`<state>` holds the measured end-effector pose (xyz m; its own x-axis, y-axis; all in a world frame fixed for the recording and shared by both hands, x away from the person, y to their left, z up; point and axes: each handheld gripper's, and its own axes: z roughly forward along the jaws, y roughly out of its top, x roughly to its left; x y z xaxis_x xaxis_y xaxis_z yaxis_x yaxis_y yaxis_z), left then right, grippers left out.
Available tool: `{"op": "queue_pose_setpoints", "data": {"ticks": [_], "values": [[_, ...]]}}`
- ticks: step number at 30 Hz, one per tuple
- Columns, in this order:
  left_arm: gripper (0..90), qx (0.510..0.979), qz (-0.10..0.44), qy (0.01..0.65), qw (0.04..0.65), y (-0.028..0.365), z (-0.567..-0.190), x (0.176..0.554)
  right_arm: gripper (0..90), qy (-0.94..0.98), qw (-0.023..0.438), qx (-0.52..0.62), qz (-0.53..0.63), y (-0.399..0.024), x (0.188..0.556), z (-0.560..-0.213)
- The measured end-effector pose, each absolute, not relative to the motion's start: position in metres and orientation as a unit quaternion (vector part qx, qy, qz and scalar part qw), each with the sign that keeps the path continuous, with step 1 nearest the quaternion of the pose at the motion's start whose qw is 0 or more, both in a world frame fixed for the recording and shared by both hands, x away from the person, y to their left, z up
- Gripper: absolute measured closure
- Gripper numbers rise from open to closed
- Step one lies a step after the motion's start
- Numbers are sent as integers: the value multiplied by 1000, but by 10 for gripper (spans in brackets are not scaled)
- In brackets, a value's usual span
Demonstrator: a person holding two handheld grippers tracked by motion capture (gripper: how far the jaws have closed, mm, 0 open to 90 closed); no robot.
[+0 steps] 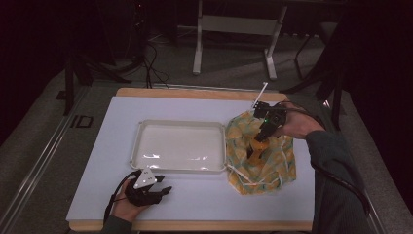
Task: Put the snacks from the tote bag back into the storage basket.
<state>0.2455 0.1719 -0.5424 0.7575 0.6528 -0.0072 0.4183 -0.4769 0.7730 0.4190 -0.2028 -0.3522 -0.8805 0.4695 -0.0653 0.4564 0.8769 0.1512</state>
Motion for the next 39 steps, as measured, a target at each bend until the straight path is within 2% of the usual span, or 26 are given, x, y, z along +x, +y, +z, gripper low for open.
{"op": "queue_pose_setpoints", "data": {"ticks": [13, 20, 28, 36, 39], "values": [[494, 848, 145, 314, 401, 172, -542, 245, 522, 932, 25, 361, 22, -198, 432, -357], [494, 848, 145, 315, 401, 171, -542, 245, 580, 922, 13, 387, 18, -199, 433, -357], [493, 849, 145, 314, 400, 171, -542, 245, 585, 948, 29, 316, 4, -193, 427, -357], [491, 849, 145, 315, 399, 171, -543, 245, 583, 980, 58, 191, 9, -188, 413, -356], [491, 849, 146, 315, 399, 171, -543, 245, 582, 981, 60, 184, 11, -188, 411, -356]]}}
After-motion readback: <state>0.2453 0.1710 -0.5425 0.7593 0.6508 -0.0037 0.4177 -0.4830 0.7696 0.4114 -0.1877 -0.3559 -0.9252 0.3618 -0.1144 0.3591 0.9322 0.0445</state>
